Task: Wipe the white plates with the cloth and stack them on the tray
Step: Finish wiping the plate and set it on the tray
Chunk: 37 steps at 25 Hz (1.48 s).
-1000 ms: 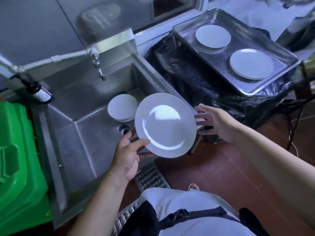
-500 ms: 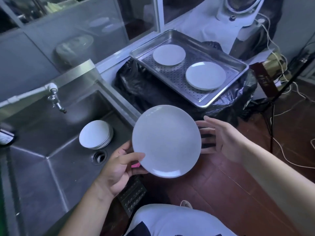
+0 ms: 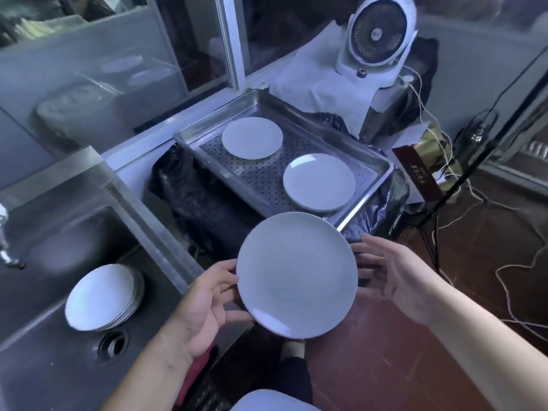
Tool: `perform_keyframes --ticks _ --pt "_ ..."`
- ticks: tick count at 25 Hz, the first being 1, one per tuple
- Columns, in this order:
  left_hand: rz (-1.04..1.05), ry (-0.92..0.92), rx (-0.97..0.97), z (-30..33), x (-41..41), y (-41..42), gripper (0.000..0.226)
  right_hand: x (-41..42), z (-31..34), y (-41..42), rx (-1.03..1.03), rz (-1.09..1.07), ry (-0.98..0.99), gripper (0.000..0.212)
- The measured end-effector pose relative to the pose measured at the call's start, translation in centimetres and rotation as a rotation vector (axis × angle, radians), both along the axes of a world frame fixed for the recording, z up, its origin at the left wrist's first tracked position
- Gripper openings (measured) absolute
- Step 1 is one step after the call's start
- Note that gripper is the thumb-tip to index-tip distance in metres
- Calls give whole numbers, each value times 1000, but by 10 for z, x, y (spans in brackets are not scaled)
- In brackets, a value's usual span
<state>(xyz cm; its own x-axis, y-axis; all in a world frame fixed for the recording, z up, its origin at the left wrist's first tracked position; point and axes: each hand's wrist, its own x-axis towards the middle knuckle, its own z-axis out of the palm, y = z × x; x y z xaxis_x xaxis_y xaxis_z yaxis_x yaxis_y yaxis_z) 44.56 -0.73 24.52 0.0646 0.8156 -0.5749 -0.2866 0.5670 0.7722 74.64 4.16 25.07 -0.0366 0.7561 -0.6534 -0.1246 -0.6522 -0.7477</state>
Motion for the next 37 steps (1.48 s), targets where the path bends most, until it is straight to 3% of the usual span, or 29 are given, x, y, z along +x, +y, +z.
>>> perform_keyframes --ticks 6,9,21,29,32,35,37 --pt "63 -55 -12 7 12 89 42 -5 27 118 4 64 -156 34" --pt "115 3 -33 9 14 130 41 -16 36 171 29 111 -200 29" --pt "477 153 -153 10 29 304 19 -60 7 403 13 460 -159 17" --pt "660 228 -202 -10 23 413 19 -117 -33 536 -13 576 -115 32" --pt "698 274 -211 -24 18 436 24 -130 -50 560 -13 580 -111 31" --pt "711 338 -229 -36 16 451 16 -137 -68 571 -24 581 -141 49" --pt "673 352 -242 -42 18 454 12 -137 -75 573 -10 576 -151 47"
